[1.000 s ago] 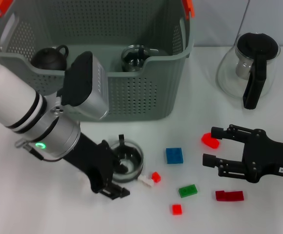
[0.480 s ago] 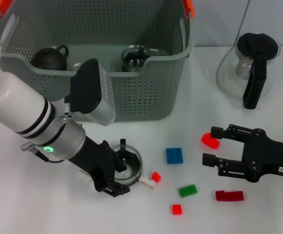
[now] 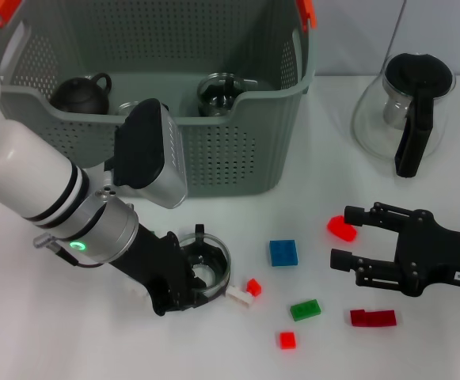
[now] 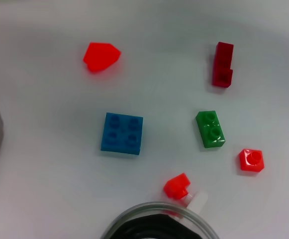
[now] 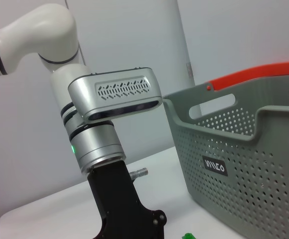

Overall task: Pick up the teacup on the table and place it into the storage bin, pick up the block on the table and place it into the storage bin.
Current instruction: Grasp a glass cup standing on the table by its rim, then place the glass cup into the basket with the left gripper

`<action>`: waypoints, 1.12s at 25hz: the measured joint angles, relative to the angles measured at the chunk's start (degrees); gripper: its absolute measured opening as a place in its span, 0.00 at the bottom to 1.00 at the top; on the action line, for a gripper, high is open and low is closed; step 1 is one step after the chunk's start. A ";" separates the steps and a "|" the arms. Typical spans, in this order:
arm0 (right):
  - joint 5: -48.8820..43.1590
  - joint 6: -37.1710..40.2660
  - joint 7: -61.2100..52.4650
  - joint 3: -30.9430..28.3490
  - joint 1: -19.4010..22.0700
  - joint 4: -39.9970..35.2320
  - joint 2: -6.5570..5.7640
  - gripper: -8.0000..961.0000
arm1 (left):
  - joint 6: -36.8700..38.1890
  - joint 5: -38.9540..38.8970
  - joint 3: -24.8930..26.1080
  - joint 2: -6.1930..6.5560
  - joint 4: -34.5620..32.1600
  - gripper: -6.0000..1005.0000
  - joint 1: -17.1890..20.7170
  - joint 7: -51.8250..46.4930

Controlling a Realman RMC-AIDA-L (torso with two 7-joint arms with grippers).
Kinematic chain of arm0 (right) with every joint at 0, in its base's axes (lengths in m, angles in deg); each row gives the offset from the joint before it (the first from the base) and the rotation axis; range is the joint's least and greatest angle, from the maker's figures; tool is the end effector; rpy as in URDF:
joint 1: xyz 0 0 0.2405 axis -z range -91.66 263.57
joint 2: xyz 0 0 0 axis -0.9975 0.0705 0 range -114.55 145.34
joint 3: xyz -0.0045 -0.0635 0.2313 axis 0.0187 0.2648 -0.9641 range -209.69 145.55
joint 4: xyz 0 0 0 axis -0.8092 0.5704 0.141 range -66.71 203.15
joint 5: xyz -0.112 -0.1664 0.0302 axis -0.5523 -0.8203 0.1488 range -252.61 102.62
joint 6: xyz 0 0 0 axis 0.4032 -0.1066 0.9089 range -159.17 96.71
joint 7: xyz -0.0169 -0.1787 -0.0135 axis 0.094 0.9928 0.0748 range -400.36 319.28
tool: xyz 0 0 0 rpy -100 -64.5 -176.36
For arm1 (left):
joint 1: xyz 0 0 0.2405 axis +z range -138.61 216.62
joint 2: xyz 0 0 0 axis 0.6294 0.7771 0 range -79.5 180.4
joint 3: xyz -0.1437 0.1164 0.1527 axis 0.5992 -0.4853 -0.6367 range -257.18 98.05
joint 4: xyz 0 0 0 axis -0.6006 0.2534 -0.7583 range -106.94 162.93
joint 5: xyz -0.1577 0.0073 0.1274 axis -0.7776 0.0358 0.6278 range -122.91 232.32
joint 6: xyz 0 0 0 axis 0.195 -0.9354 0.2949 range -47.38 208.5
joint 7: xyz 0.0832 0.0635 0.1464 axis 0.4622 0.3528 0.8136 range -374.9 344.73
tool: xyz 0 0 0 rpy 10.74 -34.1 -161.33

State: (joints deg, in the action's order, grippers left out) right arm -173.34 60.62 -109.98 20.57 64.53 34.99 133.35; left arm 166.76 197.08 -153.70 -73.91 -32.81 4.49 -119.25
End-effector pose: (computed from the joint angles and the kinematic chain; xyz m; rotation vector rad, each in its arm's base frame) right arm 0.2412 0.2842 -0.0348 -2.7219 0.5616 0.8835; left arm -0.2035 0.3142 -0.0845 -3.0750 -0.3005 0.4090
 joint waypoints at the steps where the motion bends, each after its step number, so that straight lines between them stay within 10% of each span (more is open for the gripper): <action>1: 0.00 0.00 0.00 0.00 0.00 0.00 0.00 0.85 | 0.22 -0.18 0.00 0.00 -0.19 0.33 0.04 0.13; 6: 0.00 0.21 0.00 0.01 0.02 0.00 0.00 0.85 | 5.39 -3.56 2.84 0.22 -4.31 0.05 1.13 1.72; 11: 0.01 0.40 0.00 -0.09 0.08 0.00 0.00 0.85 | 16.35 -8.01 15.43 1.07 -6.14 0.06 0.91 5.62; 18: -0.02 0.44 0.01 -0.37 0.14 0.01 0.00 0.85 | 31.42 -28.48 35.88 7.11 6.77 0.08 -0.81 10.23; 24: -0.09 0.45 0.01 -0.53 -0.37 0.01 0.00 0.85 | 24.33 -44.80 44.99 8.81 4.49 0.09 -2.92 -3.71; 28: -0.21 0.50 0.01 -0.61 -0.25 0.00 -0.01 0.85 | 11.74 -40.27 39.91 11.47 -0.27 0.09 -7.53 -16.78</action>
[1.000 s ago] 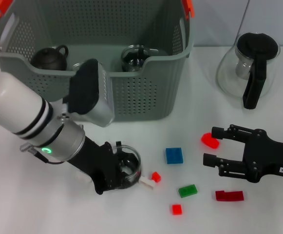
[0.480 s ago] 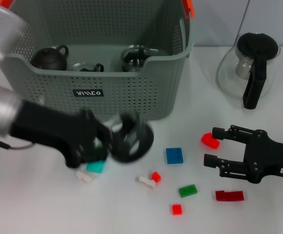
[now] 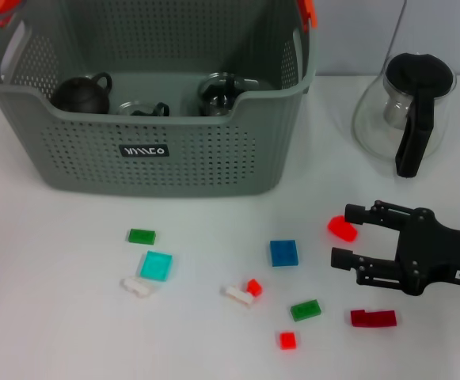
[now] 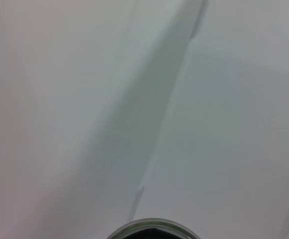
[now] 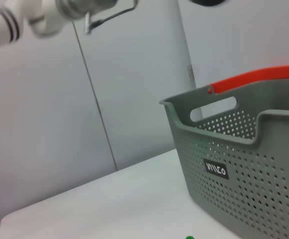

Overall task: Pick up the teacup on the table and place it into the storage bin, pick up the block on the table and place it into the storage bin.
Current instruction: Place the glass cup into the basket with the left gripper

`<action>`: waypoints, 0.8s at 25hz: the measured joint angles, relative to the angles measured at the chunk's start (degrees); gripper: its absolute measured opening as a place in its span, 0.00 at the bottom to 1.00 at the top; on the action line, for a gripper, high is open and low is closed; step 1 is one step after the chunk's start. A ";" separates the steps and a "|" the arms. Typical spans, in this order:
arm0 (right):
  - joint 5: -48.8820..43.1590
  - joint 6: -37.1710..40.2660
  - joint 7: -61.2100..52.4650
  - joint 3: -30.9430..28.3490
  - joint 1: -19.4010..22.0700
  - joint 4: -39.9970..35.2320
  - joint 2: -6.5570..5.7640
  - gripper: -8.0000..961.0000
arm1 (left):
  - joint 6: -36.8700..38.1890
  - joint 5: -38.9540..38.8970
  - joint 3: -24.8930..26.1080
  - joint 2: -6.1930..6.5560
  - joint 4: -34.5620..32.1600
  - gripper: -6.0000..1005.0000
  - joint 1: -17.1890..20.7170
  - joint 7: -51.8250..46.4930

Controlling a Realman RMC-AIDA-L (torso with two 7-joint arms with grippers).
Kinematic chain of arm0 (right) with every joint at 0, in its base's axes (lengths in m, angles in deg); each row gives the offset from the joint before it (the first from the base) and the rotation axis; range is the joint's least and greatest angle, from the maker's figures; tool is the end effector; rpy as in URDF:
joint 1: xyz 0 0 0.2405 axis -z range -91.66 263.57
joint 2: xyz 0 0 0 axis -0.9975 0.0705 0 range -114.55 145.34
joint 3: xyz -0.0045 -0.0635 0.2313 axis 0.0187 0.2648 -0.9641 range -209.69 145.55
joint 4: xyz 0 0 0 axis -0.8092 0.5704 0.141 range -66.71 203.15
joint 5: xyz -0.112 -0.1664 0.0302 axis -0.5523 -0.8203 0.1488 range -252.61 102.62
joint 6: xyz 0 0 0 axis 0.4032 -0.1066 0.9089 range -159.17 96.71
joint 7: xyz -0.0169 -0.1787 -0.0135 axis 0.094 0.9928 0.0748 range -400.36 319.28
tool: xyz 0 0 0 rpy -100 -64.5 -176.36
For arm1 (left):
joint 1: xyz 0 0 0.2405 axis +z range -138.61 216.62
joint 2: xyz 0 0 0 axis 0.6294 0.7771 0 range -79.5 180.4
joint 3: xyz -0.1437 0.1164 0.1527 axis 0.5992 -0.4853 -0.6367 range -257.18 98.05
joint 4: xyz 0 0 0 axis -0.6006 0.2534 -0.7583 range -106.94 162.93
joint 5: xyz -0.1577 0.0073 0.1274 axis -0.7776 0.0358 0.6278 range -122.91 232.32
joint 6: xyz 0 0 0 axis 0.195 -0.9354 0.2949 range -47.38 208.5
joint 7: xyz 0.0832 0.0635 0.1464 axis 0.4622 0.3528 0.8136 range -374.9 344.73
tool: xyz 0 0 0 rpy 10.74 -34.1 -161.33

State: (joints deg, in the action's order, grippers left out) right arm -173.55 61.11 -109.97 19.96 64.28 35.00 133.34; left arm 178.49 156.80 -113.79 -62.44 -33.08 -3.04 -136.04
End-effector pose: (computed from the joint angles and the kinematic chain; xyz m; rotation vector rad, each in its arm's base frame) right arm 0.2398 0.2849 -0.0333 -2.7213 0.5554 0.8927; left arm -0.1015 0.3900 0.1156 -2.6145 -0.7242 -1.0531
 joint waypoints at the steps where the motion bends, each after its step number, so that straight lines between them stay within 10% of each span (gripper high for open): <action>1: -0.08 0.01 0.00 0.00 0.00 0.00 0.05 0.85 | -1.74 2.59 -1.43 0.75 -0.05 0.10 -1.58 -2.78; 10: -0.24 0.02 0.00 0.06 0.06 0.11 0.30 0.85 | -20.98 29.13 -12.56 2.71 14.99 0.11 -15.61 -18.28; 20: -0.24 0.10 0.00 0.25 0.14 0.10 0.10 0.85 | -28.37 39.08 -14.46 1.82 21.89 0.13 -16.06 -20.49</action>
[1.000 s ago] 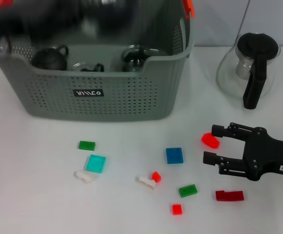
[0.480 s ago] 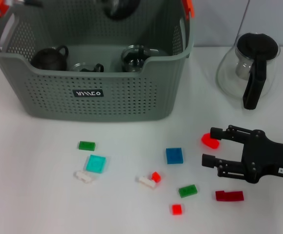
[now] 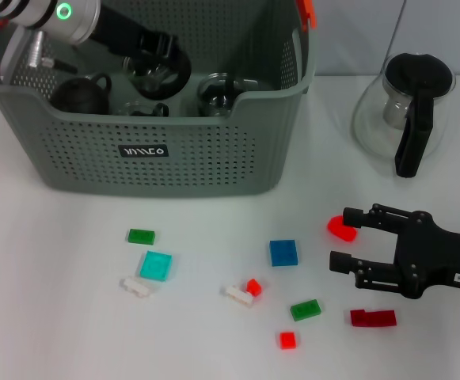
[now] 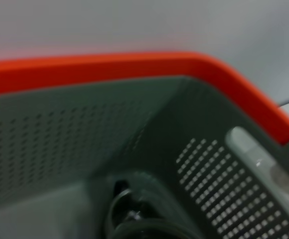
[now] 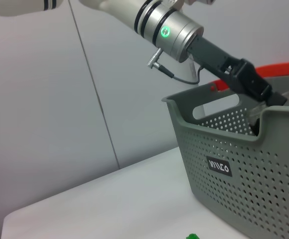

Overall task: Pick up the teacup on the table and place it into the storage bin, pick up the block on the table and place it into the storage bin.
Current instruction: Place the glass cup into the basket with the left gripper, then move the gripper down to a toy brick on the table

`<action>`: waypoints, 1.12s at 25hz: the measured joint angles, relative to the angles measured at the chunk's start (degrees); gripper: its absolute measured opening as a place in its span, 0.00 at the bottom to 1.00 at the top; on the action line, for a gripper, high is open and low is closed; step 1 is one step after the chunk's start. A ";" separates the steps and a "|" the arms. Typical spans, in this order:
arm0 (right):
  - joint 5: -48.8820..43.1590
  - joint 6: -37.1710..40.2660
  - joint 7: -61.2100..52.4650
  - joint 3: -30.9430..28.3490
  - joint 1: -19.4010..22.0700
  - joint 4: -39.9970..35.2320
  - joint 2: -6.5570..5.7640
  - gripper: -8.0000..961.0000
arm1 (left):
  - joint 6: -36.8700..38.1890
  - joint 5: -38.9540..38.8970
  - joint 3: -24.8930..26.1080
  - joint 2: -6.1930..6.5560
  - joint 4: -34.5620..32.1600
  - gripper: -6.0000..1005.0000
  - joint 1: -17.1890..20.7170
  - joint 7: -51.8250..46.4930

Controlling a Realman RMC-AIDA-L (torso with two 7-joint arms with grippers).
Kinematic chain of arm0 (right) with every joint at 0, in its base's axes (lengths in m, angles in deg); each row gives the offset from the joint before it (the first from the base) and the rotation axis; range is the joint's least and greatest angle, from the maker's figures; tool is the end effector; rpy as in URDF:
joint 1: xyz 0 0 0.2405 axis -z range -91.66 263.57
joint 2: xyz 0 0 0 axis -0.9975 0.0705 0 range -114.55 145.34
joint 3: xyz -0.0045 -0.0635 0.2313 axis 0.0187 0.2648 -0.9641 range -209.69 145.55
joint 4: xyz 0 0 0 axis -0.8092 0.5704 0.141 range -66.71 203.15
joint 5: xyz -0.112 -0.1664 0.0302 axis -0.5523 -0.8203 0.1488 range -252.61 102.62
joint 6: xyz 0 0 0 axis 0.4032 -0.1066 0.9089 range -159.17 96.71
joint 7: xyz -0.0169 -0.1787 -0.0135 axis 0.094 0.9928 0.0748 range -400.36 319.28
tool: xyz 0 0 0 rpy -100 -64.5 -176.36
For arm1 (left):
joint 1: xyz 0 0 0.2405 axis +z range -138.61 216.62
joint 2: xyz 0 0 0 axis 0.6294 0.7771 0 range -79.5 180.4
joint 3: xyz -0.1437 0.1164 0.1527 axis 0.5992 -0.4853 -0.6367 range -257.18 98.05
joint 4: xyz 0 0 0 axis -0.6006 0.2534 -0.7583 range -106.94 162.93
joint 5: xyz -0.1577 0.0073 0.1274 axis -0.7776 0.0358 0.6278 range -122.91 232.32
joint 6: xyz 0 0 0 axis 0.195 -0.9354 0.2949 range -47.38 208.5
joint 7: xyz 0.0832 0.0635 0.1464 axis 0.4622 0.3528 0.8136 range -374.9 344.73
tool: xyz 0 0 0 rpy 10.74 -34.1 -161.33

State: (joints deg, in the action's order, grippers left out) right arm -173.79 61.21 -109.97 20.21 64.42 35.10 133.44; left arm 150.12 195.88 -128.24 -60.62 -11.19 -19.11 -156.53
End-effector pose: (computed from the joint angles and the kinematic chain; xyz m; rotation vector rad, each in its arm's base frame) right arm 0.2402 0.2827 -0.0352 -2.7296 0.5608 0.8908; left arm -0.1524 0.4712 0.0169 -2.3777 -1.2129 -0.1282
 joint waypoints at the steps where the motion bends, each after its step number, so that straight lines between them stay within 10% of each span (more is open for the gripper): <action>1: 0.00 0.01 0.00 0.01 0.00 0.00 -0.02 0.85 | 0.11 0.42 0.00 -0.01 0.01 0.13 0.14 -0.13; 17: 0.01 1.00 -0.16 -0.25 0.00 -0.01 -0.10 0.85 | 0.21 2.96 0.27 -0.20 -0.92 0.22 1.79 -2.47; 28: 0.07 0.98 -0.18 -0.36 0.00 -0.02 -0.08 0.85 | 29.43 -33.69 17.72 -1.73 -10.94 0.47 14.67 29.22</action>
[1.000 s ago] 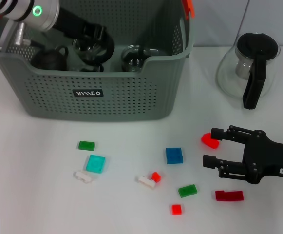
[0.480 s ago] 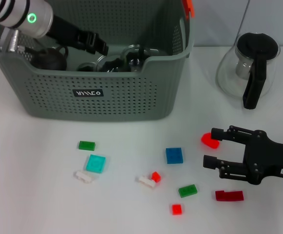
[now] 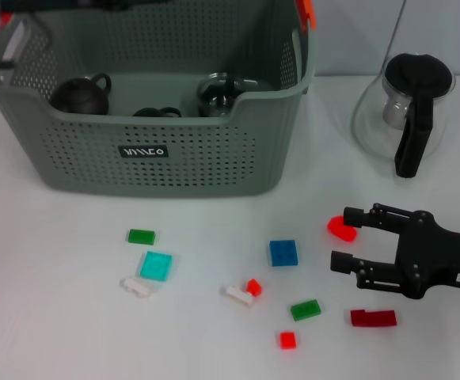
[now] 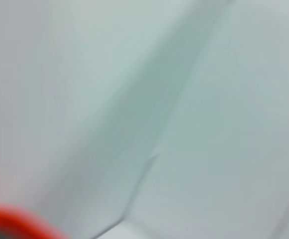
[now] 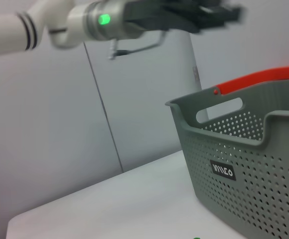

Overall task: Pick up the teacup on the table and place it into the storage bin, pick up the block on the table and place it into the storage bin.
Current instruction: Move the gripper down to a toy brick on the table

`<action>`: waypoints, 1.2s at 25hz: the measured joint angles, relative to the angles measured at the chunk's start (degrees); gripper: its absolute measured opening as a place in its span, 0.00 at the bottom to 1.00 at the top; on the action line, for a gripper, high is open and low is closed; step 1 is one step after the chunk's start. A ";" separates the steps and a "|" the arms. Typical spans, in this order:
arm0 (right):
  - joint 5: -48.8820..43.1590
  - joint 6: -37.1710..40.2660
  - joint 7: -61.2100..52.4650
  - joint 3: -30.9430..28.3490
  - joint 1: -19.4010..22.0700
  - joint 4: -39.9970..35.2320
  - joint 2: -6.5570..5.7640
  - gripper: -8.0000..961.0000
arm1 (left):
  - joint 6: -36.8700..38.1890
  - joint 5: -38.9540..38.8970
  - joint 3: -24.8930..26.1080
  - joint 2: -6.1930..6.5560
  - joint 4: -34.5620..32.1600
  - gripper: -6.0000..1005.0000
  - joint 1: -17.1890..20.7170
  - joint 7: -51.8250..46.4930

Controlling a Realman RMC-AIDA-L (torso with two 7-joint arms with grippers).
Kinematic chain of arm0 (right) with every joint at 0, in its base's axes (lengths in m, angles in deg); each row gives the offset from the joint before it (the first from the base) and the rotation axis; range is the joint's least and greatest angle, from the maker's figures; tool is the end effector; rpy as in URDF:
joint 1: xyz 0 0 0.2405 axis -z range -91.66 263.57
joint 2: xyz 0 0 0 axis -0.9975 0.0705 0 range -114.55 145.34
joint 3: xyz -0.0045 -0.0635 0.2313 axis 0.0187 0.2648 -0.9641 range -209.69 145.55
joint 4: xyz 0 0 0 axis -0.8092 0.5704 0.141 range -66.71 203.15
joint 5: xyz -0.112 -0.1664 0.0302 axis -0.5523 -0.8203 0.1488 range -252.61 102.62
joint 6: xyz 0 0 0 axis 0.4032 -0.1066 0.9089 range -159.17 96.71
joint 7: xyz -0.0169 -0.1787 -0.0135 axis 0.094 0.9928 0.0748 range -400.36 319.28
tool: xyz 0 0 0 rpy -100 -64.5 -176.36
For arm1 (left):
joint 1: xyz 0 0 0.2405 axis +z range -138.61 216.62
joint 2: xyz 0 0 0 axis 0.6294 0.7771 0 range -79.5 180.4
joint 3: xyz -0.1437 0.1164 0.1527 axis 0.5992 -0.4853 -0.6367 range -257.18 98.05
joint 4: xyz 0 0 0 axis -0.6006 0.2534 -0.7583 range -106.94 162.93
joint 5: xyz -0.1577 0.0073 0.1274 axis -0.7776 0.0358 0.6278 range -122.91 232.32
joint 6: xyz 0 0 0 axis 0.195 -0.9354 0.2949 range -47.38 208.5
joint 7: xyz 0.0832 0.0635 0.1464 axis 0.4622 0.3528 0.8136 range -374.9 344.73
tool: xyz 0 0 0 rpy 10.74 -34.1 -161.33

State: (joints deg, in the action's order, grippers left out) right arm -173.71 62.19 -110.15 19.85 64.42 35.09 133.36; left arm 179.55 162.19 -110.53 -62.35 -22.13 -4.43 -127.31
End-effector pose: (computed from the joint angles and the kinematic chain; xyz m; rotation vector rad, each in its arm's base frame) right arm 0.2387 0.2814 -0.0332 -2.7321 0.5595 0.9097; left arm -0.1272 0.3915 0.0867 -2.6559 -0.7710 -1.0272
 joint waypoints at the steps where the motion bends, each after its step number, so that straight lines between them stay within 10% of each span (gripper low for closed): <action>1: 0.00 0.00 0.00 0.00 0.03 0.00 0.00 0.85 | 2.49 -1.15 0.78 -0.09 0.19 0.48 0.87 1.88; 12: -0.05 -0.19 -0.96 -0.07 -0.36 0.00 -0.02 0.85 | 15.23 9.21 0.92 -4.63 -7.96 0.48 14.52 24.07; 30: -0.07 -0.52 -1.43 -0.07 -0.53 0.00 0.06 0.85 | -5.46 21.68 -5.03 -8.81 1.25 0.48 19.07 40.99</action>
State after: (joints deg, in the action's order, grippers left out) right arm -173.79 61.67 -111.58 19.78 63.89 35.09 133.43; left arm 174.08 183.87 -115.55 -71.16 -20.87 14.64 -86.31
